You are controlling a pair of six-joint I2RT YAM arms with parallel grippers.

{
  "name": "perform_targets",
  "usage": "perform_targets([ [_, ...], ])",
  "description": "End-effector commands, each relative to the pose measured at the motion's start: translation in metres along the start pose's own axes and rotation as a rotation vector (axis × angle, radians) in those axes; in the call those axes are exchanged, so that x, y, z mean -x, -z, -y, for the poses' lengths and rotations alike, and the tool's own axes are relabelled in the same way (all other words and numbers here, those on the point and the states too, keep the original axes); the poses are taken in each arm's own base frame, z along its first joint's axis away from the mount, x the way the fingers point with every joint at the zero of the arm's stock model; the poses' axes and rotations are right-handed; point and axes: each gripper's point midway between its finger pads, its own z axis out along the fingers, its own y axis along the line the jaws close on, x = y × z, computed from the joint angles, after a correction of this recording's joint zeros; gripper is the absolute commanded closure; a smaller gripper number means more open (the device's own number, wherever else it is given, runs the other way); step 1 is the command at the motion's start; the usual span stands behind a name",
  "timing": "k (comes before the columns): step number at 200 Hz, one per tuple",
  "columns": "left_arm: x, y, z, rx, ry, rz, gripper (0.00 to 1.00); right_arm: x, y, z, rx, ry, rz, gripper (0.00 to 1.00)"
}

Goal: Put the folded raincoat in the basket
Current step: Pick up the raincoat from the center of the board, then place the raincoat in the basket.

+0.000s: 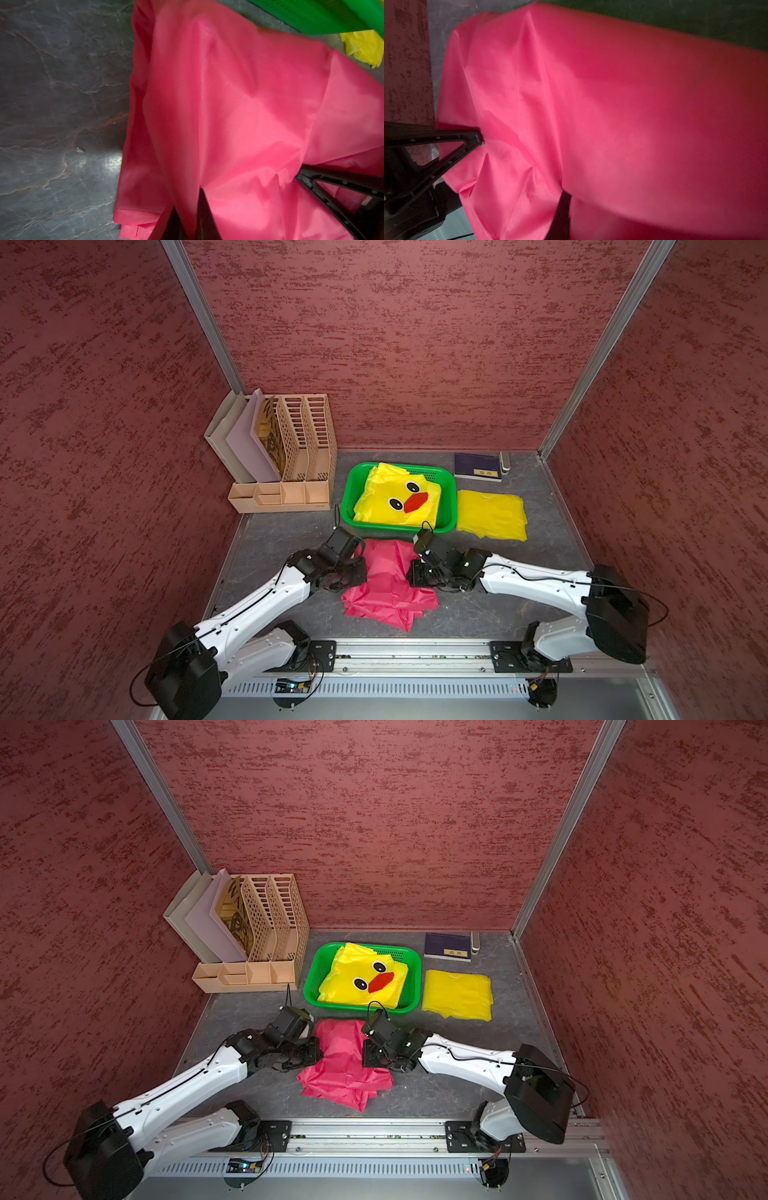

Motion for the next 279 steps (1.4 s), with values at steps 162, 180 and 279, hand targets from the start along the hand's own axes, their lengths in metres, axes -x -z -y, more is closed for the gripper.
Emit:
perform_targets([
  [162, 0.071, 0.123, 0.066, -0.145, -0.089, 0.376, 1.00, 0.085, 0.098, -0.095, 0.136, 0.223, 0.211, 1.00],
  [180, 0.092, 0.125, 0.078, -0.138, -0.118, 0.419, 1.00, 0.106, 0.100, -0.095, 0.126, 0.231, 0.234, 1.00],
  [279, 0.220, 0.107, 0.107, -0.203, -0.132, 0.516, 1.00, 0.228, 0.076, -0.055, 0.118, 0.172, 0.308, 1.00],
])
